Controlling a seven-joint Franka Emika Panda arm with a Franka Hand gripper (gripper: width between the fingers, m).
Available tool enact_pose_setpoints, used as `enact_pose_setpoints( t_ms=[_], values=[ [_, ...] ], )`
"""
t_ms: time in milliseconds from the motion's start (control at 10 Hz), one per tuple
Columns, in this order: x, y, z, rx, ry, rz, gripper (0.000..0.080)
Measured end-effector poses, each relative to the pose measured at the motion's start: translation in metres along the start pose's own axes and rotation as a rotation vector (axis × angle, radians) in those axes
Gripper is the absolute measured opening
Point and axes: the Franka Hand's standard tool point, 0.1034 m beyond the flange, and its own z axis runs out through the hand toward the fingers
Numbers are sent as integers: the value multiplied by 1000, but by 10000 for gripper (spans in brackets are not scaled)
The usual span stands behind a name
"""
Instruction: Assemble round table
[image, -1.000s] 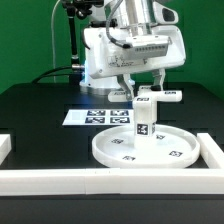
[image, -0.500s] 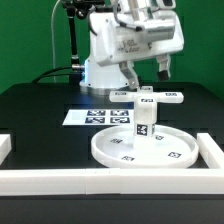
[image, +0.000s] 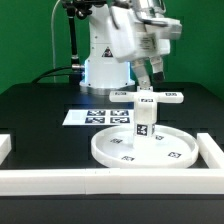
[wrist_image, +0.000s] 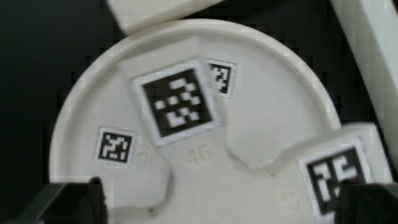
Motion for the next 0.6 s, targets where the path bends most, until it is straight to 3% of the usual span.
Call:
enact_pose_setpoints(
  t_ms=[300,400,600],
  values=[
    [-9,3,0,-102,-15,-539,649],
    [-13,1,0,-125,-34,-623,649],
    [-12,-1,1,-122,-39,-746,649]
  ],
)
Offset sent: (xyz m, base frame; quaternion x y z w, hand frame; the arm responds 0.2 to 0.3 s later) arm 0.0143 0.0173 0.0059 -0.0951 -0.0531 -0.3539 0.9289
